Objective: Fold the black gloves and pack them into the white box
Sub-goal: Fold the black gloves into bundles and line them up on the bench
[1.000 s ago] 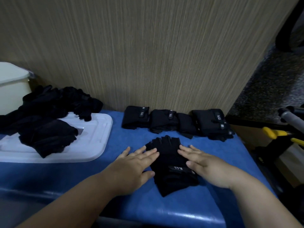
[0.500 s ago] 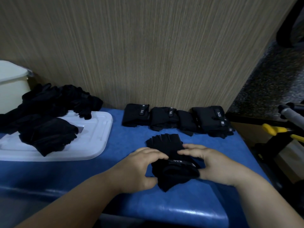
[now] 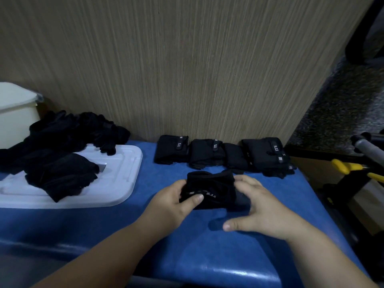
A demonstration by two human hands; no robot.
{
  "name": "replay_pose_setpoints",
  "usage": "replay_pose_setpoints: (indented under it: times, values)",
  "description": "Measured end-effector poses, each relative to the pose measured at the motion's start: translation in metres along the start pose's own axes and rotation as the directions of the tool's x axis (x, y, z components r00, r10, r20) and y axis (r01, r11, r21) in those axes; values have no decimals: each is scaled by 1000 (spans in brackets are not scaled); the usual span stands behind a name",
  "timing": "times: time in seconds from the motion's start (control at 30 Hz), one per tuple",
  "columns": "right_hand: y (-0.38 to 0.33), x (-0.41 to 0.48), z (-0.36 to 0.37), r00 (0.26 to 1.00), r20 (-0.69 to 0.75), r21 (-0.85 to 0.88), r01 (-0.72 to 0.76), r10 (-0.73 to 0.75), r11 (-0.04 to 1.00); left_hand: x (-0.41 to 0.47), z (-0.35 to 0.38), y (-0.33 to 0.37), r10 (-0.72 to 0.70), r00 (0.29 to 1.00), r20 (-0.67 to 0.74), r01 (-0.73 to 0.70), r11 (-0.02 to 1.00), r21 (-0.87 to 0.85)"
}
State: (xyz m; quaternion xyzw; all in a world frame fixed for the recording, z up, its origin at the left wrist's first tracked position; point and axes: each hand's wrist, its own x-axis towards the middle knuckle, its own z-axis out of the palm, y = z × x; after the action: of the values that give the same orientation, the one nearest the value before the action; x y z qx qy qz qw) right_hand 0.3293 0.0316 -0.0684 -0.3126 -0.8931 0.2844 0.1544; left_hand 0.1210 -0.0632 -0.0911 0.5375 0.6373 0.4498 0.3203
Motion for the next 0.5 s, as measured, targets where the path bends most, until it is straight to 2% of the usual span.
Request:
replay_pose_setpoints:
  times: [0.07,0.2,0.37,0.5]
  values:
    - [-4,4,10,996,-75,41,-36,39,999,0,2,0,-11,1000,-29,10,1000,-18]
    - [-6,10,23,973,-194,272,-70,126,960,0,2,3,-31,999,-24,31,999,-24]
    - [-3,13,26,969,-112,474,-141,218,869,1,-1,1,-84,995,48,82,996,46]
    - [-4,14,26,957,-71,603,-184,282,776,4,-1,-1,-76,996,52,79,995,-57]
